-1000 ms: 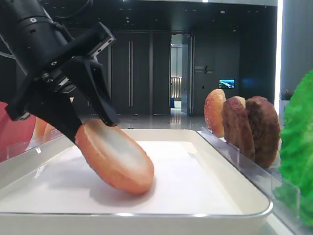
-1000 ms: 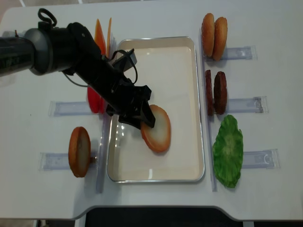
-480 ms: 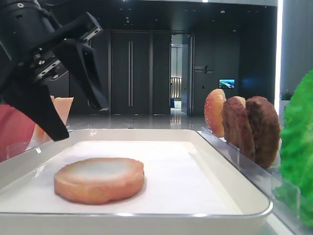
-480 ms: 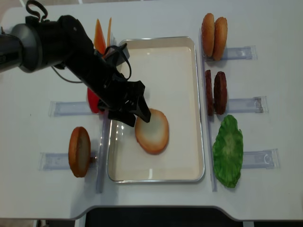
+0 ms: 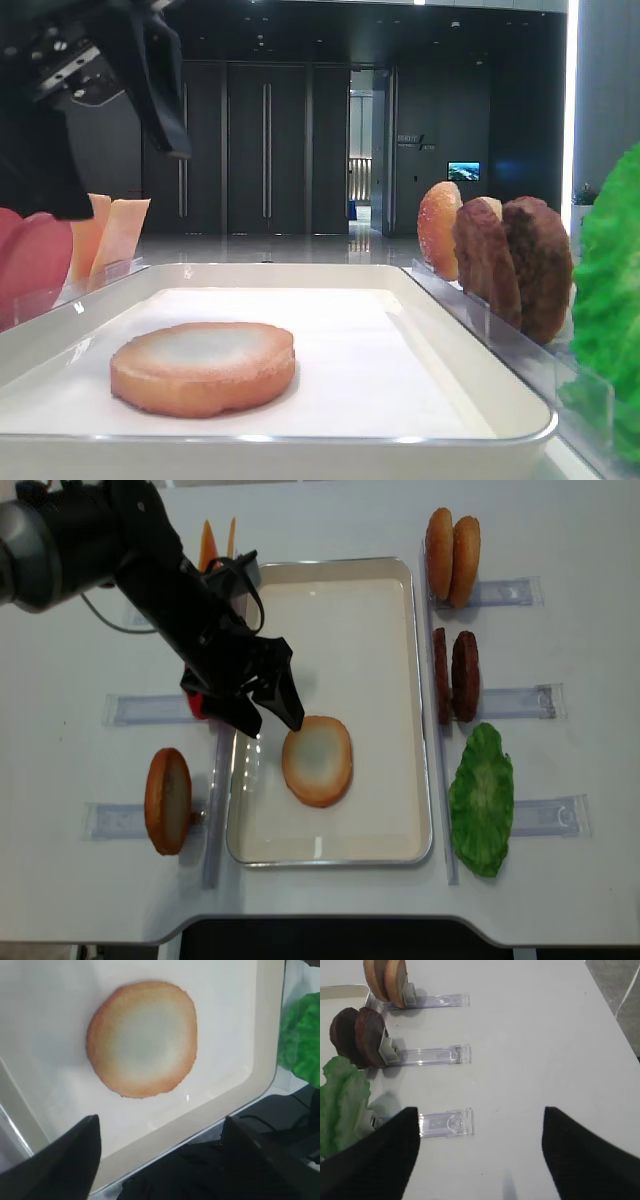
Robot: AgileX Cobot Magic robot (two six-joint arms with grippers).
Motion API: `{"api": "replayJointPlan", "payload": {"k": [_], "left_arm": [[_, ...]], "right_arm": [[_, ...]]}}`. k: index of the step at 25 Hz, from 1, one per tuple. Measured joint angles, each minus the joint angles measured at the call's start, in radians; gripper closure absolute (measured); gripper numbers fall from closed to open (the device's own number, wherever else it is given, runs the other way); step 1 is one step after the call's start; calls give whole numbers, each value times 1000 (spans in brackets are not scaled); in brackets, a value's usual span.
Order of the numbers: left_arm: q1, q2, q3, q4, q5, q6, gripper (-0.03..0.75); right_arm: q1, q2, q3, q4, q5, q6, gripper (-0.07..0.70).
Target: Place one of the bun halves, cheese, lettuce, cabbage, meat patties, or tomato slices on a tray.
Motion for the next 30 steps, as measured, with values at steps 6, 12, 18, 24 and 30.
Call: {"api": "replayJointPlan", "payload": {"k": [6, 12, 18, 24, 30], "left_arm": [[-4, -21, -115, 116, 114, -105, 141], [-31, -99, -138, 310, 135, -225, 141], [-50, -151, -138, 473, 137, -258, 141], [77, -212, -138, 561, 139, -233, 141], [282, -245, -138, 584, 142, -149, 141]], "right_arm": [[0, 0, 0, 0, 0, 0, 141], [0, 0, 0, 0, 0, 0, 141], [0, 0, 0, 0, 0, 0, 141], [0, 0, 0, 0, 0, 0, 141], [0, 0, 0, 0, 0, 0, 141]]}}
